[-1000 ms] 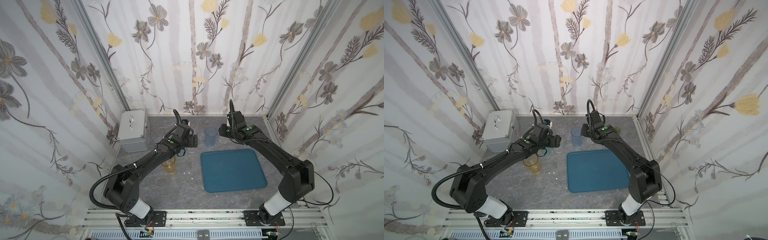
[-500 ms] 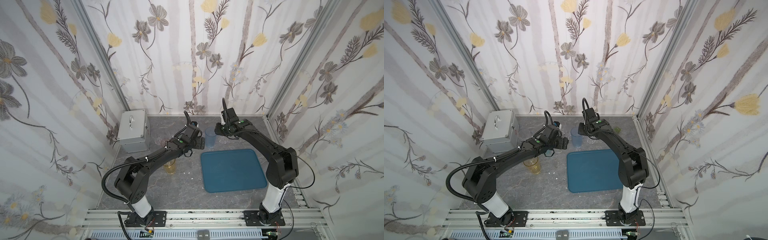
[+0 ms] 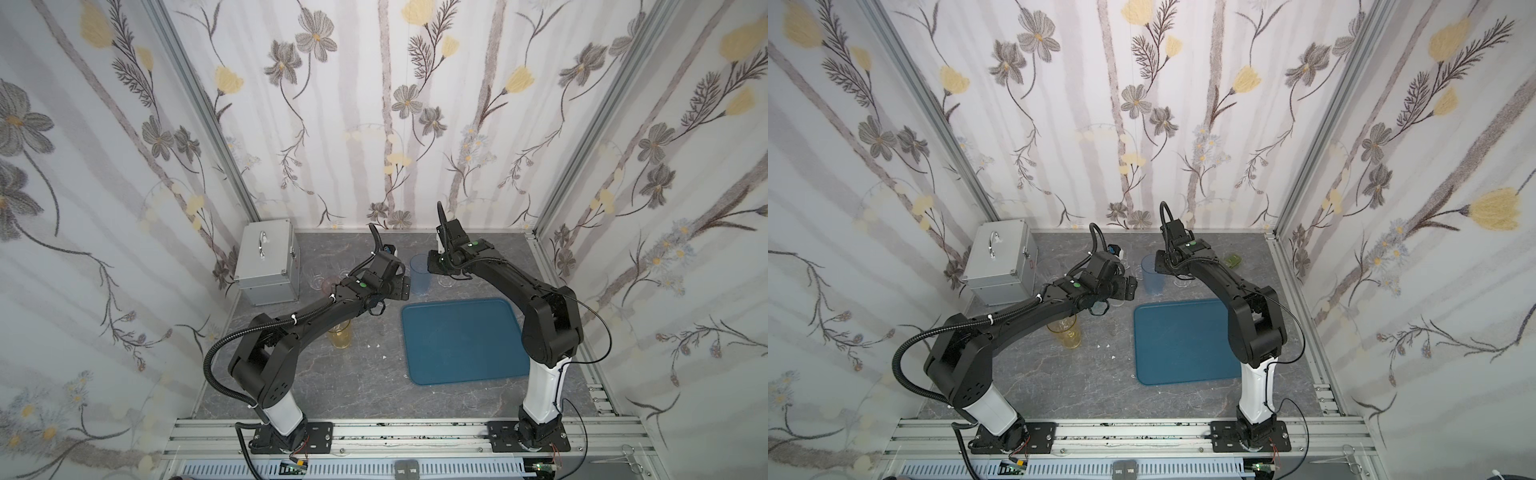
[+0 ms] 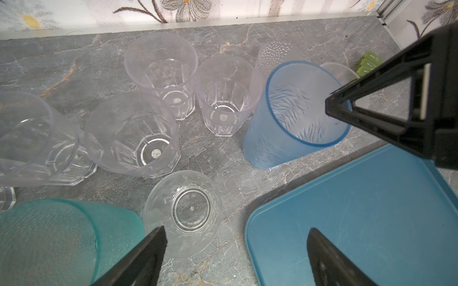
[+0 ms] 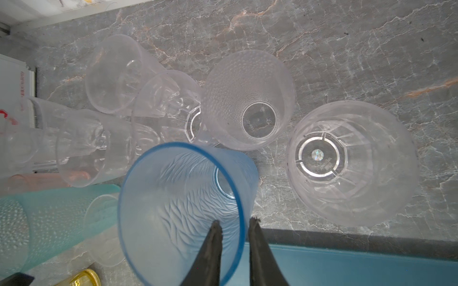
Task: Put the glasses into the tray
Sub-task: 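Lower the right gripper into the blue cup and grasp its rim, then carry the blue cup with the right gripper and set it on the teal tray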
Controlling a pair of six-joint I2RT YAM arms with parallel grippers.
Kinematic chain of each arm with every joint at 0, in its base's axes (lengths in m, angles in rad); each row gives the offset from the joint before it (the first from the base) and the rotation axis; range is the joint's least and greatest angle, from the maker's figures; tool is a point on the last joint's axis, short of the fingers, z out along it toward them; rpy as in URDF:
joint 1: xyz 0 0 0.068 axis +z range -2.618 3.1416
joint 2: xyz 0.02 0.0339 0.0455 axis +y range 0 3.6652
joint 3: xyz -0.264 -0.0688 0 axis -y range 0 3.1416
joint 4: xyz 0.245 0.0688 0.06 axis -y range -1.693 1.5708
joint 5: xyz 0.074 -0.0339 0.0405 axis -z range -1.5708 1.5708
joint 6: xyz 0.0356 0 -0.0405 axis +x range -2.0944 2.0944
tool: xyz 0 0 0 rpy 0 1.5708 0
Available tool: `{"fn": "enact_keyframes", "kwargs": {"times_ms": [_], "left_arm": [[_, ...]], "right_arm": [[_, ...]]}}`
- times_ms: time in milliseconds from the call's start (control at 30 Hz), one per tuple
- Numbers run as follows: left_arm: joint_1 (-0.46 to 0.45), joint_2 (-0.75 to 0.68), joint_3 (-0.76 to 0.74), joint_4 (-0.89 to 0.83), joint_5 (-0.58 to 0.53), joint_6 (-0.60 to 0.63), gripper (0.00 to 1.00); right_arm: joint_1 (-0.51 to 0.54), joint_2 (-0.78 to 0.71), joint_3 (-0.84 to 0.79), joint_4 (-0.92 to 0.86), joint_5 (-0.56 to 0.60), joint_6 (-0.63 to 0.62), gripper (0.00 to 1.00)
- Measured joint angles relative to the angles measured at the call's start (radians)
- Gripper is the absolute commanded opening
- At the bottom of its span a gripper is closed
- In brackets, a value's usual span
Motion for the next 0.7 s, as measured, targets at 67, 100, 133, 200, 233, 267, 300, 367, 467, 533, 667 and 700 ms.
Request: {"fn": "enact_keyframes", "kwargs": {"times_ms": [67, 100, 133, 200, 233, 267, 300, 367, 467, 533, 667, 700], "left_arm": [[-0.001, 0.000, -0.002, 0.002, -0.003, 0.000, 0.91], [-0.001, -0.001, -0.003, 0.003, -0.003, 0.000, 0.91], [-0.001, -0.001, -0.003, 0.003, -0.004, 0.000, 0.92], [-0.003, -0.004, -0.006, 0.006, -0.007, 0.000, 0.92], [-0.004, -0.006, -0.008, 0.006, -0.011, 0.000, 0.92], [-0.005, -0.010, -0.009, 0.006, -0.013, 0.000, 0.92], [-0.006, -0.013, -0.010, 0.007, -0.018, 0.000, 0.92], [-0.006, -0.019, -0.011, 0.007, -0.023, 0.000, 0.92], [-0.006, -0.028, -0.013, 0.007, -0.031, 0.000, 0.93], [-0.006, -0.037, -0.013, 0.007, -0.036, 0.000, 0.93], [-0.006, -0.073, -0.018, 0.007, -0.063, 0.008, 0.94], [-0.006, -0.086, -0.019, 0.007, -0.073, 0.016, 0.95]], "right_arm": [[0.002, 0.009, 0.005, -0.002, 0.018, -0.009, 0.14], [0.002, 0.013, 0.008, -0.001, 0.023, -0.012, 0.12], [0.003, 0.017, 0.010, -0.001, 0.028, -0.015, 0.11], [0.004, 0.019, 0.013, -0.006, 0.046, -0.023, 0.09], [0.004, 0.019, 0.015, -0.010, 0.047, -0.027, 0.08], [0.004, 0.019, 0.017, -0.012, 0.052, -0.034, 0.08], [0.005, 0.019, 0.018, -0.012, 0.056, -0.037, 0.07], [0.005, 0.014, 0.018, -0.019, 0.066, -0.041, 0.05], [0.005, -0.005, 0.019, -0.042, 0.069, -0.049, 0.04], [0.005, -0.021, 0.020, -0.049, 0.069, -0.056, 0.03], [0.005, -0.073, 0.022, -0.070, 0.044, -0.067, 0.03], [0.005, -0.091, 0.022, -0.082, 0.038, -0.073, 0.03]]}}
